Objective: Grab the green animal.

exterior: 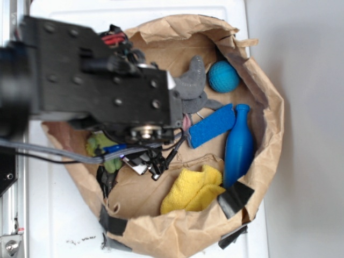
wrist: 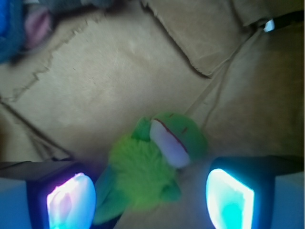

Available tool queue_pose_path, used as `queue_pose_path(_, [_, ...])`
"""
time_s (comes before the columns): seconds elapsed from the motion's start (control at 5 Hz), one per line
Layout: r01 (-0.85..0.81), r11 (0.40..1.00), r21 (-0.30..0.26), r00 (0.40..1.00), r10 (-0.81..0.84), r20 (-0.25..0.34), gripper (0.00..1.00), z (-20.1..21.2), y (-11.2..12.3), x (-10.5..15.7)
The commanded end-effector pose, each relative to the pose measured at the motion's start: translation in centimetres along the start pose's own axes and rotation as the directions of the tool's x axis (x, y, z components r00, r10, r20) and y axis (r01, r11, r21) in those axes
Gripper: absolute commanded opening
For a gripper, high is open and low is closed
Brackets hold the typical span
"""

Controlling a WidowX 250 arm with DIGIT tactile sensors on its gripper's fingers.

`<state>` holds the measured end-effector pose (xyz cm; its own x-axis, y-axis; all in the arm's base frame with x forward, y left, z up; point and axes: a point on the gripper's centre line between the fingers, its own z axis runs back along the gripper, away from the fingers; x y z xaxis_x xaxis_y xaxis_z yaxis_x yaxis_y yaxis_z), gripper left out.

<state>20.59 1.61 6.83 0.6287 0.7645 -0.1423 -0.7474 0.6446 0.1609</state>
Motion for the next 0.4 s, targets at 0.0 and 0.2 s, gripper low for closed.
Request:
queue_pose_path(0.0, [0.065,0.998,-0.022,0.997,-0.064,0.034,1.0,-1.62,1.85,0.46])
queue_pose_path(0.2, [0.081,0.997,-0.021,0.996,-0.08,0.034,1.0,-1.63,2.3,0.34])
